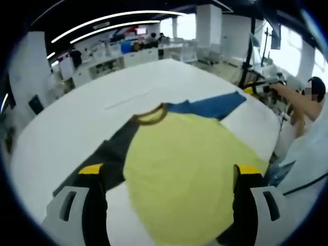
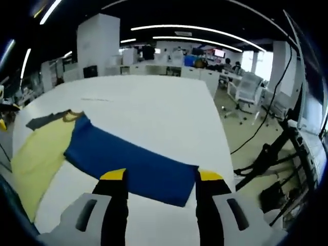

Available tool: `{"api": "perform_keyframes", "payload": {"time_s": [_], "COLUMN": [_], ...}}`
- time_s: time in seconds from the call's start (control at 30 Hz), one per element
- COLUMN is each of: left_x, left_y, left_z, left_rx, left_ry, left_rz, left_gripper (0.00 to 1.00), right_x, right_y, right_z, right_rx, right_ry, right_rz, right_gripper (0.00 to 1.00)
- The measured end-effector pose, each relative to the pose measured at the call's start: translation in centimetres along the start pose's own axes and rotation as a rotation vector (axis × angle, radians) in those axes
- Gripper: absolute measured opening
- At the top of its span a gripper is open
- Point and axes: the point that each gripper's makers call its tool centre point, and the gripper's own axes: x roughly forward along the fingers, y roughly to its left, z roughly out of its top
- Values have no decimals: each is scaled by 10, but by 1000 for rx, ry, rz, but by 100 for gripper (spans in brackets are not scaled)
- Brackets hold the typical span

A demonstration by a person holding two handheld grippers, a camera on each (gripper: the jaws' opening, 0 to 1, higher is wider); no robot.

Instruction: Fold the garment on the visible template until the final outline fits inside the template.

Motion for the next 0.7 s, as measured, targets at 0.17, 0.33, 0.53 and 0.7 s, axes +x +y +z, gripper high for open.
{"api": "perform_keyframes", "payload": {"time_s": [0.17, 0.33, 0.53, 0.7], "left_x": [-1, -1, 1, 0], "left_y": [0, -1, -2, -6], "left_z": [-1, -1, -3, 0], "left_rx": [-2, 0, -7, -21], "left_ry": [9, 14, 22, 6], "left_rz": [8, 6, 11, -3], "left_gripper": [99, 99, 99, 99], "right_x": [11, 19, 30, 42], "right_y": [-24, -33, -45, -51], "right_z": [-10, -21, -31, -44], "right_rx": [44, 65, 112, 177], "right_ry": [19, 45, 65, 77], "right_rz": [-11, -15, -42, -38], "right_gripper": [40, 28, 21, 21]}}
